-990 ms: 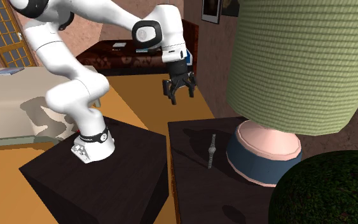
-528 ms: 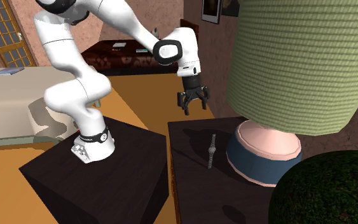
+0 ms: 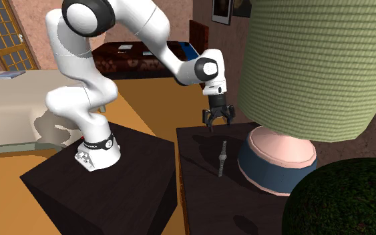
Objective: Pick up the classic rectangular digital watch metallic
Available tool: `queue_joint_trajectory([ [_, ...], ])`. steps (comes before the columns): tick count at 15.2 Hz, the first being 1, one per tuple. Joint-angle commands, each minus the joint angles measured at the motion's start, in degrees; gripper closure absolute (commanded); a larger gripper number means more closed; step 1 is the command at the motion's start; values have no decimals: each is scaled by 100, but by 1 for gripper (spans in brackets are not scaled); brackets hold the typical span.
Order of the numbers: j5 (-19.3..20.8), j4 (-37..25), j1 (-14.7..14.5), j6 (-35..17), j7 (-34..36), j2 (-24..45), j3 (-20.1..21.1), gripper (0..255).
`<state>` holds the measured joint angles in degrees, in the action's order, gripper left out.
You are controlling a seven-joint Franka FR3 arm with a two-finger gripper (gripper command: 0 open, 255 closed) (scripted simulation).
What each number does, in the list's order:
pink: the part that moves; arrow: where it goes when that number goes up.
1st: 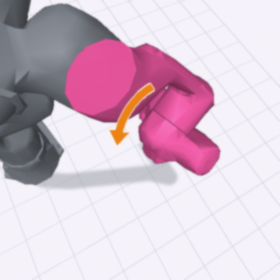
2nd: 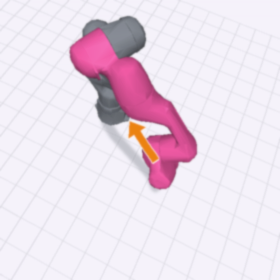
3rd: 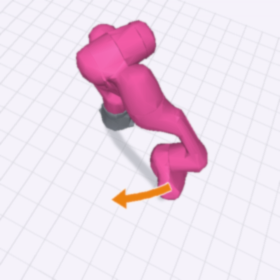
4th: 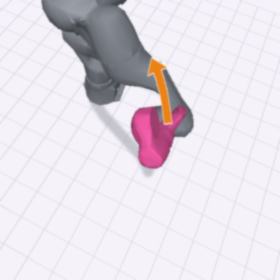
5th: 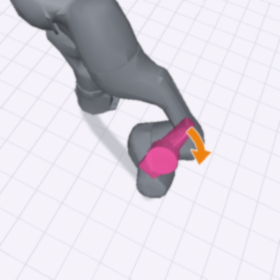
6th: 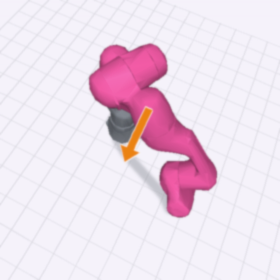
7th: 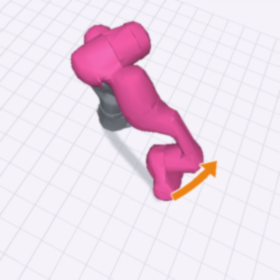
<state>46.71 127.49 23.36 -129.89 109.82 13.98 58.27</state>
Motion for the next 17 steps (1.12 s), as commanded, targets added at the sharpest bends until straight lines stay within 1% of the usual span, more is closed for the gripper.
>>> queue_joint_trajectory([
  [1, 756, -450, -577, 391, 757, 718, -418, 0],
  [2, 987, -686, -841, 554, 994, 1015, -623, 0],
  [3, 1012, -720, -889, 573, 1023, 1052, -663, 0],
  [10, 1554, -751, -1179, 431, 1459, 1533, -1018, 0],
  [12, 1554, -751, -1180, 431, 1459, 1533, -1019, 0],
  [13, 1556, -752, -1185, 432, 1463, 1536, -1020, 255],
  [17, 1555, -754, -1185, 433, 1462, 1536, -1020, 255],
])
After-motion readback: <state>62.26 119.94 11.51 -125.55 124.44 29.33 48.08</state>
